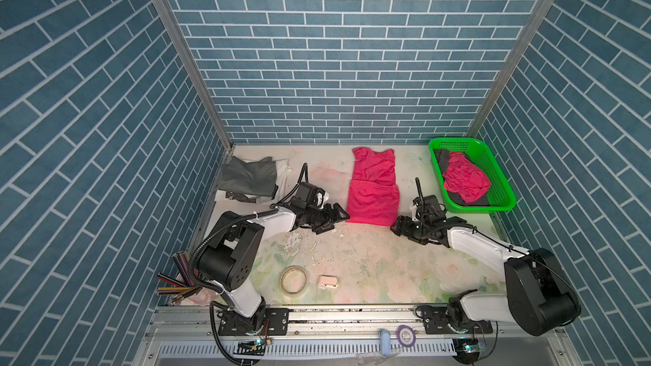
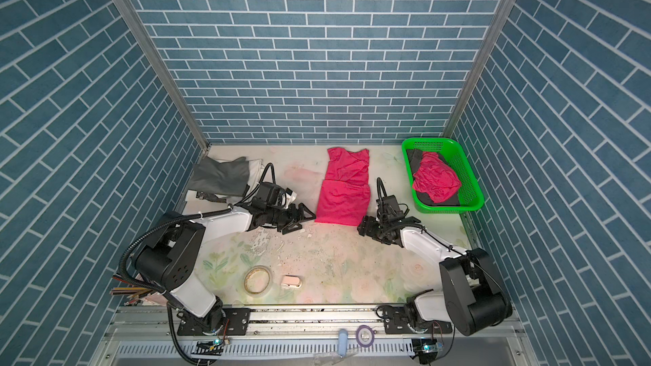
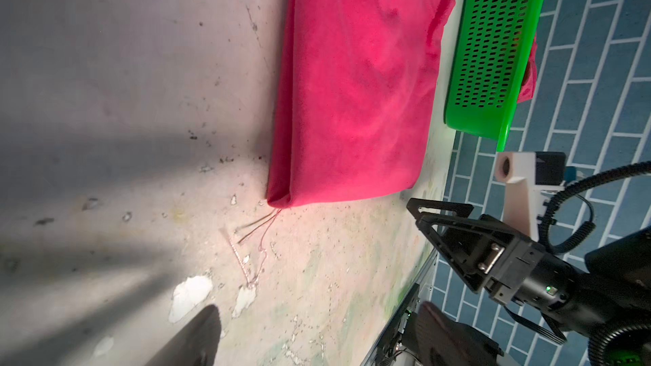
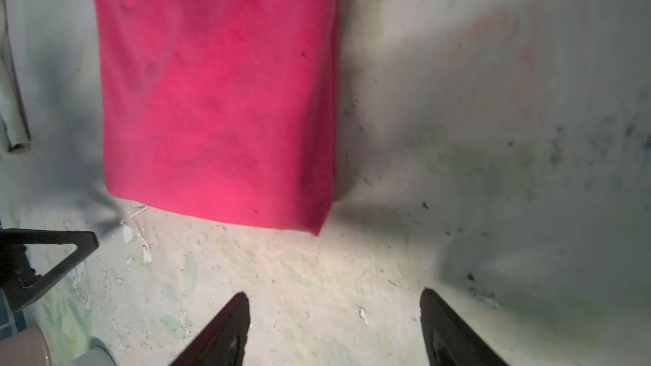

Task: Fold and stack the t-shirts
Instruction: 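Release the fold and move both grippers to the folded shirt's near edge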

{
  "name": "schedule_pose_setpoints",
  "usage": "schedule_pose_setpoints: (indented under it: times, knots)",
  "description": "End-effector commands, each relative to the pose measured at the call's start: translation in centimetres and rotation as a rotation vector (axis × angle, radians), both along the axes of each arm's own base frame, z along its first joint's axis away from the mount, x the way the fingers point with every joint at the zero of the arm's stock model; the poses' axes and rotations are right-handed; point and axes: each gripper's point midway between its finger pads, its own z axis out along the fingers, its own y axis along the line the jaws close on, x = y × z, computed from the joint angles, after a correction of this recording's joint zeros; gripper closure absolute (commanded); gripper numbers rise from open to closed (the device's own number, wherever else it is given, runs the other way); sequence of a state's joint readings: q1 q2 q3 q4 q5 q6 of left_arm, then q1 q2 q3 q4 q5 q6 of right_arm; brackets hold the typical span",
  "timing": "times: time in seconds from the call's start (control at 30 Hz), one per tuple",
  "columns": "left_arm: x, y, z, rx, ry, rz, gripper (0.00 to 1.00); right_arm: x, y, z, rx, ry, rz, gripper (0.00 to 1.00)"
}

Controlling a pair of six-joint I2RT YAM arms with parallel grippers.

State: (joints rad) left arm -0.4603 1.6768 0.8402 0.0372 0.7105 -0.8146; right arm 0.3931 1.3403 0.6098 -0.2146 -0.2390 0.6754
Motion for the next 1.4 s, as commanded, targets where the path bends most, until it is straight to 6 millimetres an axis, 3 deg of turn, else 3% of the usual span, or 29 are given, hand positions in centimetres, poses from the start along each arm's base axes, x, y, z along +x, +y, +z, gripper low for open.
schedule_pose_setpoints:
  times: [0.0, 0.4, 0.47, 0.63, 0.73, 0.97, 1.13, 1.37]
  knots:
    - [0.2, -0.5, 0.6, -0.012, -0.065, -0.01, 0.12, 1.5, 0.9, 0.4, 0.065, -0.056, -0.047, 0.25]
    - [0.5, -1.4, 0.7, -0.029, -0.065, -0.006, 0.12, 2.9, 2.1, -2.1, 0.133, -0.027, -0.147, 0.39]
    - [0.5, -1.4, 0.7, -0.03, -0.063, -0.005, 0.11, 2.9, 1.7, -2.6, 0.117, -0.026, -0.163, 0.49]
    - [-0.2, -2.4, 0.7, -0.035, -0.053, -0.02, 0.12, 3.1, -0.1, -2.9, 0.008, -0.055, -0.19, 0.9]
    - [-0.9, -3.1, 0.4, -0.036, -0.041, -0.03, 0.11, 3.1, -1.5, -2.5, -0.067, -0.065, -0.2, 0.99]
    - [-1.8, -5.1, -1.1, -0.094, 0.039, 0.003, 0.12, 2.9, -1.2, -2.6, -0.091, -0.06, -0.135, 0.99]
    - [-1.6, -5.4, -2.5, -0.09, 0.081, 0.051, 0.14, 2.9, -0.9, -2.5, -0.077, -0.067, -0.129, 0.99]
    - [-0.6, -5.7, -5.0, -0.072, 0.105, 0.081, 0.31, 3.2, -0.5, -1.8, -0.066, -0.093, -0.11, 1.0]
